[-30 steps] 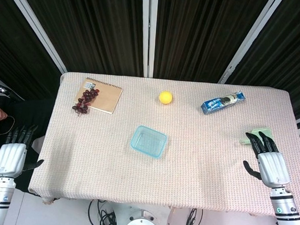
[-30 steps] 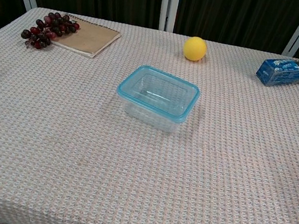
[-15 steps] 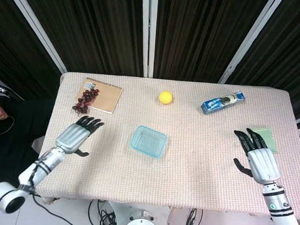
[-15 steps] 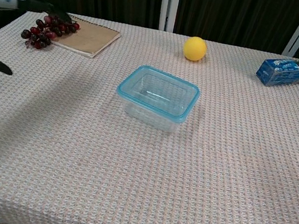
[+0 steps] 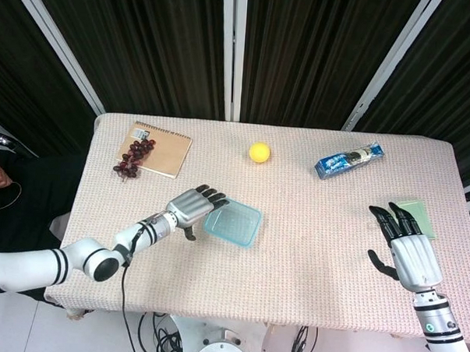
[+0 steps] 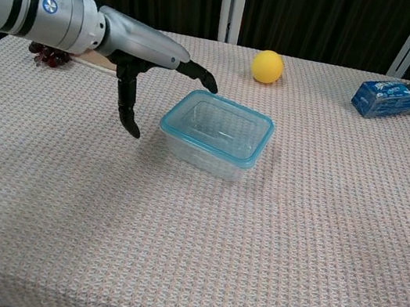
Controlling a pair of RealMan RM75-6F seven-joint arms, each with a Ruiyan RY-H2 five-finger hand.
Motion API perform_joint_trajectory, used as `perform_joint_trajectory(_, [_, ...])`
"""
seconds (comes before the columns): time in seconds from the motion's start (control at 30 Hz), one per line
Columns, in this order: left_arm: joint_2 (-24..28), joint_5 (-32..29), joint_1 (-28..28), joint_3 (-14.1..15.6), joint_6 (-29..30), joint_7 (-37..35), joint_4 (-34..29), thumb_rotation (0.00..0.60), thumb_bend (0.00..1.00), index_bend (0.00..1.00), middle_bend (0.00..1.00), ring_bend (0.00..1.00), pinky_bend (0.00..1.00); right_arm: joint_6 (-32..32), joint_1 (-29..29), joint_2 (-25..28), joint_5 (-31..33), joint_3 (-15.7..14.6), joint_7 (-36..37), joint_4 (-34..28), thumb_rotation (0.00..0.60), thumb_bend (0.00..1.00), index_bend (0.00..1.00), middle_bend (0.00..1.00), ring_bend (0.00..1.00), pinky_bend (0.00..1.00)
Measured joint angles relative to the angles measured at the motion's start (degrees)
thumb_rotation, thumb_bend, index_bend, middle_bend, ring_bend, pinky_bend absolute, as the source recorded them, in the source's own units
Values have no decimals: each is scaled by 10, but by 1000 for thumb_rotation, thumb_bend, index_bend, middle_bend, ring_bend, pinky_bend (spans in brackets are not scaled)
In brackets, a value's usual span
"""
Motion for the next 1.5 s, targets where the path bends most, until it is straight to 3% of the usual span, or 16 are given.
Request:
perform_joint_trajectory(0.27, [-9,-142,-78,34,7,36,7,600,0,0,0,0,53,4,-6,-1,0,-1,8,6,600,233,62,150,24,119])
perform_joint_trajectory(0.47, [-25,-206,-126,59,18,50,15,600,0,0,0,0,59,2,-8,2,1,-2,10,7,600,233,62,152,23,119])
perform_joint_trajectory(0.97, [-49,-268,-182,95,34,51,28,600,0,0,2,0,78,-1,-13,10,5,-1,16,7,600,233,62,157,23,119])
perform_joint_trajectory(1.1, [-54,-272,-184,96,46,46,31,600,0,37,70,10,161,-3,-13,9,4,0,17,7,600,233,61,159,23,119])
perform_joint_trajectory(1.2, [-61,-275,-182,94,55,39,34,600,0,167,232,142,280,-5,-11,8,-1,-2,20,7,600,233,62,171,25,123])
perform_joint_trajectory(1.27, [-63,-284,-182,92,55,33,35,600,0,231,289,200,347,-10,-7,6,-9,-4,26,7,600,234,64,187,33,139])
perform_joint_trajectory(1.5, [-75,-337,-191,86,85,29,27,600,0,263,321,232,439,-59,41,-36,-60,-11,74,24,600,234,103,230,50,190])
